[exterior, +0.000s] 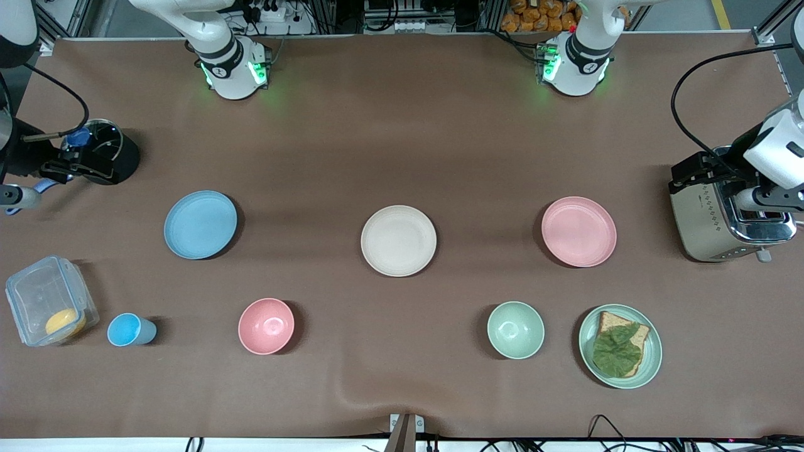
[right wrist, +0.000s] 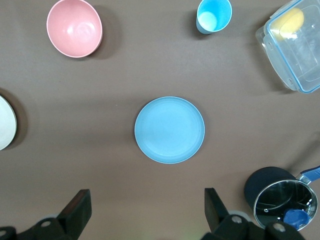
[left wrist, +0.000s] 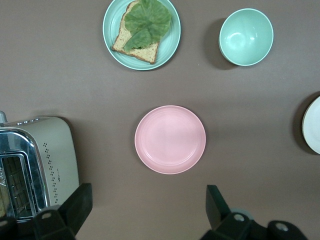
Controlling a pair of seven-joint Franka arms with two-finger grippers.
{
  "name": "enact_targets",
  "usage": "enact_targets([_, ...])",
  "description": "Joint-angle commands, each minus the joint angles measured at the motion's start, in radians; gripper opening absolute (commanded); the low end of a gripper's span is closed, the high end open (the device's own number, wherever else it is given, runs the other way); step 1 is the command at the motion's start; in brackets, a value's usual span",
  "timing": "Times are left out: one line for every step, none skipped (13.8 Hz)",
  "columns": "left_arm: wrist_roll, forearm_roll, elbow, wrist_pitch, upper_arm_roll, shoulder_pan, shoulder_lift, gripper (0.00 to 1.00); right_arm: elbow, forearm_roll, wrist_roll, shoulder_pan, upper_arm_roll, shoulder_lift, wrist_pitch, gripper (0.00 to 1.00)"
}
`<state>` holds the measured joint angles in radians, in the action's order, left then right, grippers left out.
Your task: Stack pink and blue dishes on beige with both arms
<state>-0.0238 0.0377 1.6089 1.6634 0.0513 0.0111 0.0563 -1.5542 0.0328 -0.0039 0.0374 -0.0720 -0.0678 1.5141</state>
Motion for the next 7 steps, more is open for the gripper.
enact_targets([-0.015,-0.010,-0.015,-0.019,0.002,0.001,0.004,1.00,-0.003,-0.018,0.016,-0.011,0.014,0.005,-0.003,1.00])
enact_targets([-0.015,-0.010,-0.015,-0.021,0.002,0.000,0.004,1.00,-0.003,-0.018,0.015,-0.014,0.014,0.005,-0.003,1.00])
enact_targets([-0.015,-0.010,-0.015,-0.021,0.002,0.000,0.004,1.00,-0.003,-0.018,0.009,-0.016,0.012,0.003,-0.003,1.00])
enact_targets([-0.015,-0.010,-0.015,-0.021,0.002,0.001,0.004,1.00,-0.003,-0.018,0.008,-0.017,0.011,0.003,-0.003,1.00])
enact_targets([-0.015,-0.010,-0.015,-0.021,0.002,0.001,0.004,1.00,-0.003,-0.018,0.013,-0.014,0.011,0.003,-0.003,1.00])
enact_targets([-0.015,-0.010,-0.015,-0.021,0.002,0.001,0.004,1.00,-0.003,-0.018,0.015,-0.014,0.011,0.003,-0.003,1.00])
enact_targets([-0.015,-0.010,-0.015,-0.021,0.002,0.000,0.004,1.00,-0.003,-0.018,0.015,-0.014,0.011,0.003,-0.003,1.00])
